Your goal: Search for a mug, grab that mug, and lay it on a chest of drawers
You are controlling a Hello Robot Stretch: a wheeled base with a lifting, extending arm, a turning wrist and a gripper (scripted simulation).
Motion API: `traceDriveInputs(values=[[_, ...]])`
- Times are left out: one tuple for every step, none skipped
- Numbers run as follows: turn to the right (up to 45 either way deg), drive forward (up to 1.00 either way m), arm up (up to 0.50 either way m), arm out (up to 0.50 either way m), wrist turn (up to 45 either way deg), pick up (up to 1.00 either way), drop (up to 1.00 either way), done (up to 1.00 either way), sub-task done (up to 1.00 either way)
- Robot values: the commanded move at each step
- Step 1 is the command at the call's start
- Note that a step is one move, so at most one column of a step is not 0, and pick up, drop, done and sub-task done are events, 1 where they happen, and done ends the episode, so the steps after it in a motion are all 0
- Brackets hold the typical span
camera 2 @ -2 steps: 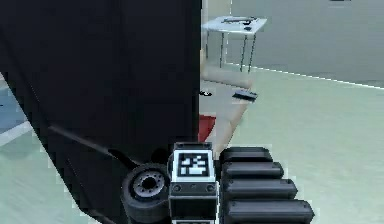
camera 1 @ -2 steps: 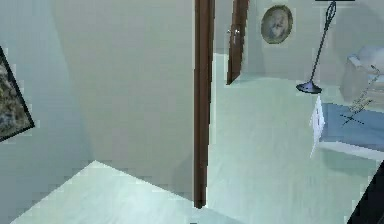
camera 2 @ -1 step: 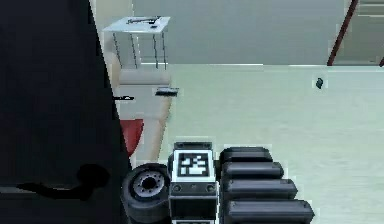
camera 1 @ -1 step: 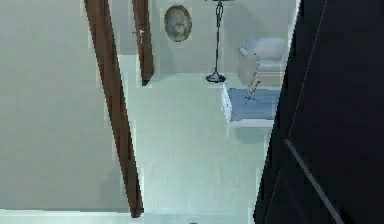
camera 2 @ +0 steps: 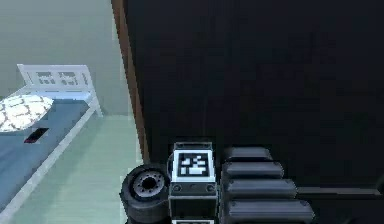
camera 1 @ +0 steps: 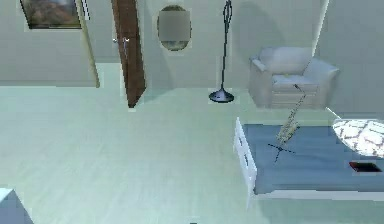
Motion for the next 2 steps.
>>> traceDriveInputs(values=[[0.0, 0.20, 0.00, 0.00, 0.0, 0.00, 0.00, 0.00, 0.00], [-18.0, 0.00, 0.00, 0.00, 0.0, 0.00, 0.00, 0.00, 0.00]])
